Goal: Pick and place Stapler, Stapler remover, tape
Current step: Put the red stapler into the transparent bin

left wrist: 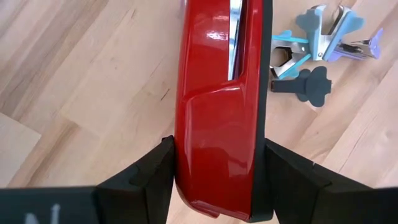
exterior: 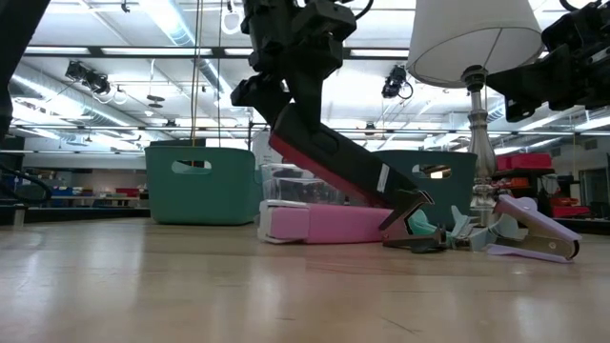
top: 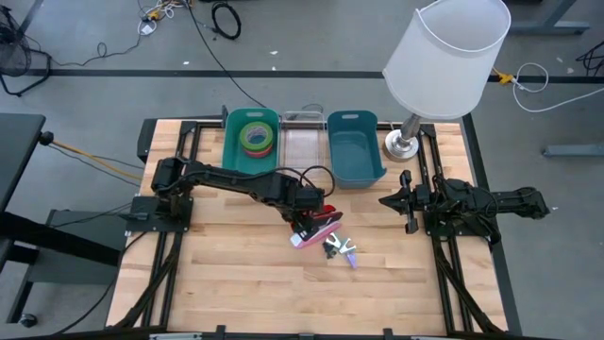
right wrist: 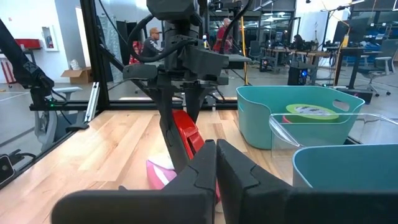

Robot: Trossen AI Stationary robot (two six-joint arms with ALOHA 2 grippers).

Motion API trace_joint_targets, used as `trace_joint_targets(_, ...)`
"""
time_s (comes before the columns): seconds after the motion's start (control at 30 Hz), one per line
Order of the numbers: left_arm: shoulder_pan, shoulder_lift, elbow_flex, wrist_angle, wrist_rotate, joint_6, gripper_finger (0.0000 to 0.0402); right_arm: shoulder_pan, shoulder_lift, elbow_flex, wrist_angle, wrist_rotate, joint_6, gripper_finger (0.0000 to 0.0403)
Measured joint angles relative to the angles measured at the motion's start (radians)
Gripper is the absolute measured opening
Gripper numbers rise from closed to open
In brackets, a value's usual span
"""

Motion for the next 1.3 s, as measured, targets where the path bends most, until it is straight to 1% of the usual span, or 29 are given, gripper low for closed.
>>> trace_joint_targets(0.23, 0.007, -0.04, 0.0, -0.015, -0.002, 0.011, 0.0212, 0.0, 0.0, 0.0, 0.0, 0.0, 0.0, 0.0016)
trace_joint_targets(0.6, 0.049, -0.178, 0.0, -0.039, -0.087, -0.007, 0.0212, 0.0, 0.0, 0.0, 0.0, 0.0, 0.0, 0.0016)
trace_joint_targets(0.9, 0.117, -0.246, 0.001, -0.046, -0.198, -0.035, 0.0212, 0.0, 0.0, 0.0, 0.0, 0.0, 0.0, 0.0016)
trace_joint_targets(1.07, 0.158, -0.249, 0.001, -0.05, -0.258, -0.075, 0.0212, 0.0, 0.0, 0.0, 0.0, 0.0, 0.0, 0.0016)
trace_joint_targets(1.3, 0.198, -0.249, 0.001, -0.054, -0.382, -0.14, 0.0212, 0.0, 0.0, 0.0, 0.0, 0.0, 0.0, 0.0016)
